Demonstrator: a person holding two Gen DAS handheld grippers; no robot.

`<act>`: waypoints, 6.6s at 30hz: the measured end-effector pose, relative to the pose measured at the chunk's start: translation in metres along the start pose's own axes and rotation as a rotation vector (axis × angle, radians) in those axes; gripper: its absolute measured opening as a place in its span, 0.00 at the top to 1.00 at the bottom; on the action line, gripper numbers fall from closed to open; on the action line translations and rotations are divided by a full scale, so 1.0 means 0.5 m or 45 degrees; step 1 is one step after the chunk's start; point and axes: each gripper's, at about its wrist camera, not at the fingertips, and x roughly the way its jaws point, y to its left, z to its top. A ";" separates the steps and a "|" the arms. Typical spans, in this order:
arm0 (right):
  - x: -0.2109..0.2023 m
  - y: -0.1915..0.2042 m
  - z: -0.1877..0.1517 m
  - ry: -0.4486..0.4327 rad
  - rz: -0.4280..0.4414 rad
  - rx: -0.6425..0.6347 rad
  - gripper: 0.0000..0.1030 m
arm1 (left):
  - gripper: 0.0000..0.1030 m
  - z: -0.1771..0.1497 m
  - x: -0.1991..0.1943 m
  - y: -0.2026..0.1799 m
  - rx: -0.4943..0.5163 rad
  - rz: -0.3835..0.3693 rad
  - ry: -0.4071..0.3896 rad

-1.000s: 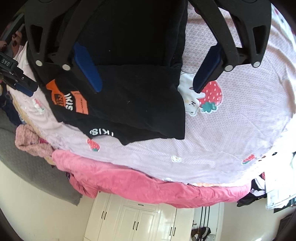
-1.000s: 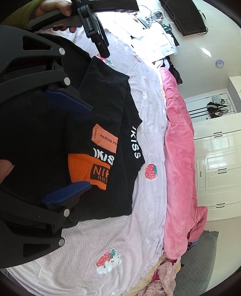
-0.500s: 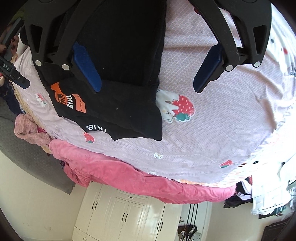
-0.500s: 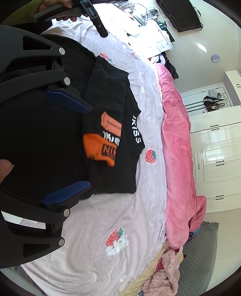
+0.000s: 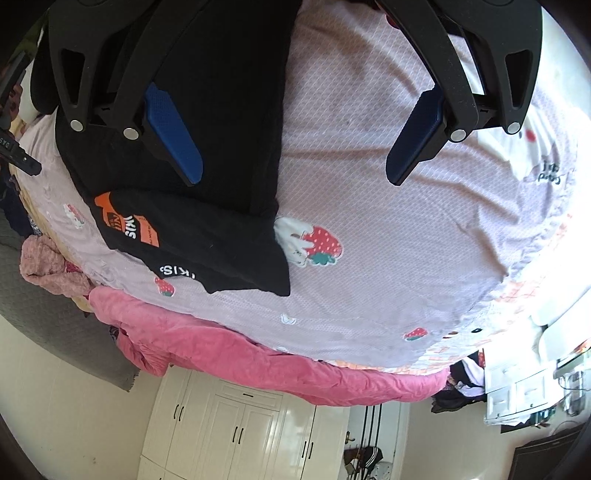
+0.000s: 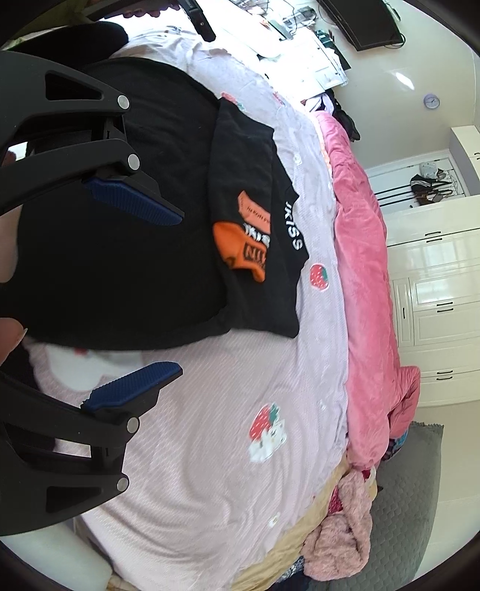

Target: Fold small clothes

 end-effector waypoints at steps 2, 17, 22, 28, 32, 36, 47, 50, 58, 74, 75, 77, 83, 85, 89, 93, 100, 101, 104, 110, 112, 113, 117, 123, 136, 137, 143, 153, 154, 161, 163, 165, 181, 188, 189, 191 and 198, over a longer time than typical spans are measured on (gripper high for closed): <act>-0.009 -0.009 -0.011 0.007 -0.011 0.000 0.27 | 0.09 -0.012 -0.004 0.006 -0.002 0.011 0.012; -0.017 -0.021 -0.107 0.147 -0.031 -0.017 0.27 | 0.09 -0.116 0.007 -0.009 0.067 0.020 0.177; 0.003 -0.013 -0.137 0.231 -0.046 -0.057 0.42 | 0.09 -0.153 0.017 -0.018 0.102 0.033 0.240; 0.038 -0.012 -0.167 0.352 -0.049 -0.048 0.67 | 0.10 -0.194 0.026 -0.023 0.094 0.006 0.315; 0.040 -0.019 -0.176 0.353 -0.072 -0.069 0.94 | 0.11 -0.197 0.028 -0.029 0.099 0.001 0.320; 0.001 -0.045 -0.172 0.301 -0.062 -0.044 0.94 | 0.11 -0.196 0.025 -0.027 0.092 -0.001 0.318; 0.019 -0.055 -0.183 0.355 -0.093 -0.031 0.80 | 0.25 -0.209 0.040 -0.024 0.096 0.014 0.356; 0.012 -0.057 -0.184 0.349 -0.080 -0.024 0.73 | 0.39 -0.206 0.034 -0.020 0.082 0.001 0.349; 0.027 -0.015 -0.196 0.370 -0.042 -0.101 0.60 | 0.60 -0.217 0.030 -0.033 0.096 -0.084 0.381; 0.028 -0.018 -0.198 0.340 -0.043 -0.087 0.93 | 0.93 -0.207 0.013 -0.019 0.045 -0.088 0.315; 0.020 -0.020 -0.194 0.326 -0.029 -0.080 0.93 | 0.95 -0.204 0.008 -0.016 0.037 -0.098 0.308; 0.004 -0.024 -0.185 0.296 -0.012 -0.068 0.93 | 0.95 -0.199 -0.001 -0.013 0.017 -0.115 0.292; -0.036 -0.031 -0.155 0.205 0.029 -0.042 0.93 | 0.96 -0.173 -0.041 -0.022 0.024 -0.145 0.201; -0.049 -0.036 -0.145 0.172 0.036 -0.020 0.93 | 0.96 -0.162 -0.053 -0.029 0.036 -0.145 0.172; -0.066 -0.039 -0.127 0.102 0.036 0.004 0.93 | 0.96 -0.136 -0.063 -0.039 0.046 -0.156 0.127; -0.077 -0.042 -0.098 0.031 0.040 0.028 0.93 | 0.96 -0.107 -0.068 -0.039 0.041 -0.164 0.083; -0.069 -0.042 -0.041 -0.057 0.031 0.036 0.93 | 0.96 -0.049 -0.048 -0.033 0.012 -0.148 0.029; -0.063 -0.043 -0.033 -0.062 0.026 0.039 0.93 | 0.96 -0.040 -0.043 -0.034 0.015 -0.140 0.020; -0.042 -0.045 -0.010 -0.074 0.030 0.065 0.93 | 0.96 -0.019 -0.021 -0.039 0.029 -0.112 0.008; 0.009 -0.046 0.027 -0.078 0.023 0.078 0.93 | 0.96 0.003 0.032 -0.035 0.014 -0.084 0.024; 0.027 -0.045 0.031 -0.065 0.018 0.081 0.93 | 0.96 0.005 0.050 -0.029 -0.006 -0.090 0.045; 0.038 -0.045 0.031 -0.057 0.015 0.086 0.93 | 0.96 0.005 0.061 -0.027 -0.005 -0.081 0.052; 0.068 -0.046 0.026 -0.027 0.019 0.112 0.93 | 0.96 -0.003 0.081 -0.021 -0.017 -0.083 0.062; 0.087 -0.046 0.014 0.004 0.042 0.126 0.89 | 0.91 -0.016 0.080 -0.020 -0.034 -0.110 0.066; 0.041 -0.037 -0.032 0.013 0.094 0.130 0.49 | 0.59 -0.049 0.012 -0.032 -0.039 -0.161 0.052; 0.038 -0.034 -0.039 0.017 0.100 0.126 0.49 | 0.59 -0.056 0.011 -0.026 -0.048 -0.163 0.066; 0.041 -0.014 -0.059 0.053 0.136 0.107 0.48 | 0.59 -0.091 0.025 0.000 -0.150 -0.213 0.151; 0.058 -0.009 -0.066 0.077 0.172 0.126 0.49 | 0.59 -0.096 0.056 -0.035 -0.131 -0.267 0.215; 0.061 -0.010 -0.065 0.077 0.177 0.134 0.49 | 0.59 -0.093 0.061 -0.040 -0.124 -0.271 0.222; 0.095 -0.021 -0.055 0.104 0.206 0.170 0.85 | 0.96 -0.059 0.082 -0.067 -0.077 -0.252 0.211; 0.100 -0.023 -0.054 0.110 0.211 0.163 0.87 | 0.96 -0.046 0.082 -0.066 -0.081 -0.265 0.204; 0.091 -0.026 -0.047 0.078 0.210 0.145 0.88 | 0.97 -0.025 0.077 -0.060 -0.097 -0.286 0.177; 0.076 -0.089 0.149 -0.201 0.239 0.322 0.90 | 0.97 0.161 0.121 -0.034 -0.253 -0.346 0.006; 0.163 -0.110 0.196 -0.142 0.189 0.473 0.90 | 0.97 0.201 0.183 -0.031 -0.306 -0.325 0.001; 0.184 -0.112 0.199 -0.119 0.177 0.483 0.90 | 0.97 0.202 0.197 -0.031 -0.310 -0.318 0.009; 0.225 -0.114 0.199 -0.077 0.142 0.485 0.89 | 0.97 0.196 0.230 -0.029 -0.320 -0.293 0.032; 0.295 -0.110 0.161 -0.066 0.093 0.445 0.81 | 0.91 0.151 0.292 -0.019 -0.299 -0.244 0.077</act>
